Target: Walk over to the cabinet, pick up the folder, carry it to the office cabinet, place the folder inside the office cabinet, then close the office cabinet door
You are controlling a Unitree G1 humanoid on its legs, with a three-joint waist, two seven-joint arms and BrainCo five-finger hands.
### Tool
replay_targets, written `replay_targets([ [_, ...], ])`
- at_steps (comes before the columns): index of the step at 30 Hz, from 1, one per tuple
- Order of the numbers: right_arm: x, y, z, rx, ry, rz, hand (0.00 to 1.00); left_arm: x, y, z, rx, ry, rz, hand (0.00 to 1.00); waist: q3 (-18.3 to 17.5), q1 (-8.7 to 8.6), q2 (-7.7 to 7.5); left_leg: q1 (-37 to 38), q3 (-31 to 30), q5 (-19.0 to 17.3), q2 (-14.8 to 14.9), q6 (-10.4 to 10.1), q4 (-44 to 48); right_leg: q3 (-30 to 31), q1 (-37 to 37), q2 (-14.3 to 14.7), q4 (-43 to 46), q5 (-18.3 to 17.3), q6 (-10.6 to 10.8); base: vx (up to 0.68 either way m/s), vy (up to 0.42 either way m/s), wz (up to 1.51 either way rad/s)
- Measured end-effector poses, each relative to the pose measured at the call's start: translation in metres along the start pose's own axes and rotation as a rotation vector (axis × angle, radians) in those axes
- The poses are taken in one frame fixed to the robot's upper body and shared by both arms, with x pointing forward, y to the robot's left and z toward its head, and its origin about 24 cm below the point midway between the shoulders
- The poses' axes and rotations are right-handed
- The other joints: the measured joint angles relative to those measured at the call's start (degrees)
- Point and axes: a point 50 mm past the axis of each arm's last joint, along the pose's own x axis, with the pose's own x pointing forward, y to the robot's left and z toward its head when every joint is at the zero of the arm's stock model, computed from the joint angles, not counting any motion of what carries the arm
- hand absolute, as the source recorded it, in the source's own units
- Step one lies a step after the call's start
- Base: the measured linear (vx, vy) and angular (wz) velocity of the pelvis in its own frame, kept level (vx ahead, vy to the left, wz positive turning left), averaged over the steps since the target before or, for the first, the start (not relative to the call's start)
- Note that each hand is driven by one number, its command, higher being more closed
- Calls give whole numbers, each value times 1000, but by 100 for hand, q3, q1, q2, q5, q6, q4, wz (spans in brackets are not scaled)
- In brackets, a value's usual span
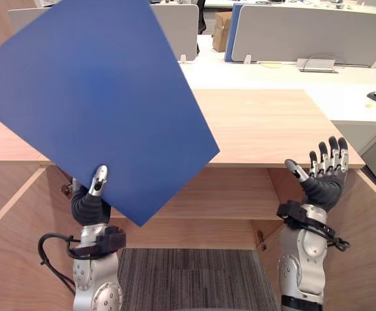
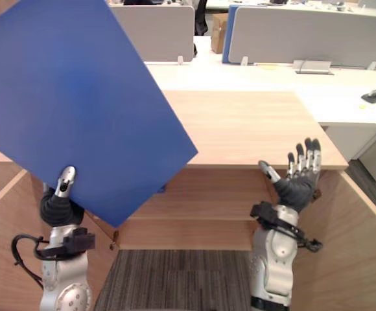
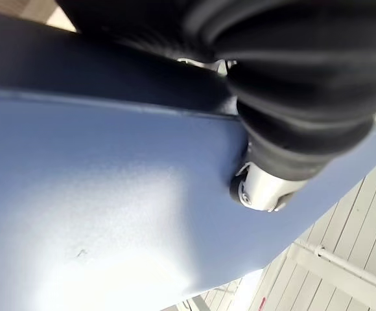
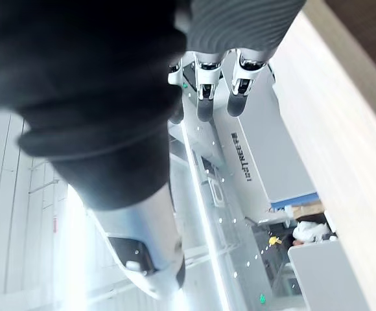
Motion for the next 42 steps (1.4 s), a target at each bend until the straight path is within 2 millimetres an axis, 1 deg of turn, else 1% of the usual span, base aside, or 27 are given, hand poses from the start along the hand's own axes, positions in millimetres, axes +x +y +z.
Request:
replay_targets([
  [2, 8, 17, -4, 113, 22, 126, 0, 4, -1, 0, 18, 4, -45, 100, 0, -6, -1, 1, 2, -3, -10, 5, 1, 5, -1, -6, 1, 0, 0, 0, 0, 0],
  [4, 14, 30, -8, 168, 49, 226, 0, 7, -1, -1, 32, 14, -72, 100, 0, -5, -1, 1, 1, -3, -12, 6, 2, 5, -1, -8, 2, 2, 0, 0, 0, 0],
  [6, 22, 52, -12, 249, 88, 392, 0, 8, -2, -6, 46, 44, -115, 100, 1, 20, -3, -2, -4, -3, -13, 6, 2, 5, -1, -7, 2, 2, -1, 0, 0, 0],
  [8, 26, 66, -13, 276, 119, 499, 0, 7, -5, -9, 46, 68, -142, 100, 3, 27, -6, -4, -7, -4, -15, 7, 1, 4, -1, -7, 2, 2, -1, 0, 0, 0],
  [10, 30, 88, -17, 325, 184, 657, 0, 6, -10, -15, 38, 107, -189, 100, 3, 44, -6, -7, -10, -5, -22, 9, -2, 3, -1, -9, 1, 2, -1, 0, 0, 0],
  [11, 30, 94, -19, 333, 206, 698, 0, 5, -11, -16, 37, 119, -201, 100, 3, 46, -6, -8, -11, -5, -22, 9, -2, 3, -1, -9, 1, 2, -1, 0, 0, 0],
  [14, 39, 104, -23, 296, 289, 831, 0, 5, -8, -17, 36, 135, -210, 100, 5, 72, -10, -18, -28, -4, -24, 10, -5, -2, -1, -13, 1, 2, -1, -14, 3, 3],
  [16, 45, 110, -19, 231, 345, 952, 0, 5, -3, -15, 34, 138, -210, 100, 5, 99, -10, -22, -38, -4, -27, 10, -8, -10, -1, -12, 0, 2, -1, -8, 2, 2],
  [18, 49, 115, -16, 176, 371, 1033, 0, 5, -1, -14, 32, 139, -213, 100, 5, 100, -10, -23, -41, -4, -26, 10, -8, -12, -1, -13, -1, 2, -1, 0, 0, 0],
  [24, 53, 122, -10, 69, 433, 1182, 0, -2, 4, -13, 18, 173, -220, 100, 2, 118, -11, -31, -47, -1, -22, 7, -9, -17, -2, -12, -4, 2, -1, 0, 0, 0],
  [25, 54, 124, -9, 59, 450, 1202, 100, -3, 5, -12, 21, 174, -218, 100, -1, 118, -11, -31, -47, 0, -21, 6, -9, -17, -1, -12, -4, 2, -1, 0, 0, 0],
  [28, 56, 128, -5, 6, 503, 1266, 100, -4, 9, -13, 12, 189, -214, 100, -25, 117, -11, -41, -49, 3, -18, 1, -10, -17, -2, -9, -5, 2, -1, 0, 0, 0],
  [31, 63, 128, 3, -49, 518, 1315, 100, -9, 9, -17, 8, 217, -224, 100, -64, 125, -20, -81, -73, 8, -20, -6, -11, -41, -18, -11, -10, 2, -1, 0, 0, 3],
  [33, 65, 126, 6, -85, 518, 1332, 100, -14, 8, -20, 10, 251, -242, 100, -178, 140, -26, -101, -79, 10, -18, -8, -13, -44, -61, -7, -11, 2, -2, 0, 0, 0],
  [34, 66, 124, 6, -98, 520, 1333, 100, -16, 7, -21, 11, 267, -253, 0, -204, 150, -25, -101, -81, 10, -16, -8, -13, -44, -60, -7, -11, 2, -2, 0, 0, 0],
  [36, 69, 121, 8, -134, 505, 1330, 100, -20, 5, -24, 27, 301, -282, 0, -215, 155, -25, -100, -80, 10, -16, -9, -13, -44, -60, -10, -9, 2, -2, 0, 0, 0],
  [38, 72, 118, 11, -197, 473, 1340, 100, -26, 5, -31, 44, 365, -312, 0, -227, 155, -16, -95, -79, 14, -17, -14, -13, -44, -59, -13, -2, 2, -2, 0, 0, 0],
  [40, 72, 119, 14, -279, 418, 1376, 100, -38, 7, -44, 61, 487, -346, 0, -239, 138, -16, -91, -78, 20, -14, -22, -13, -42, -60, -11, 7, 2, -2, 0, 0, 0],
  [42, 69, 121, 18, -334, 361, 1413, 100, -48, 8, -54, 54, 578, -384, 0, -246, 107, -7, -93, -74, 27, -15, -25, -13, -36, -74, -11, 20, 1, -2, 0, 0, 0],
])
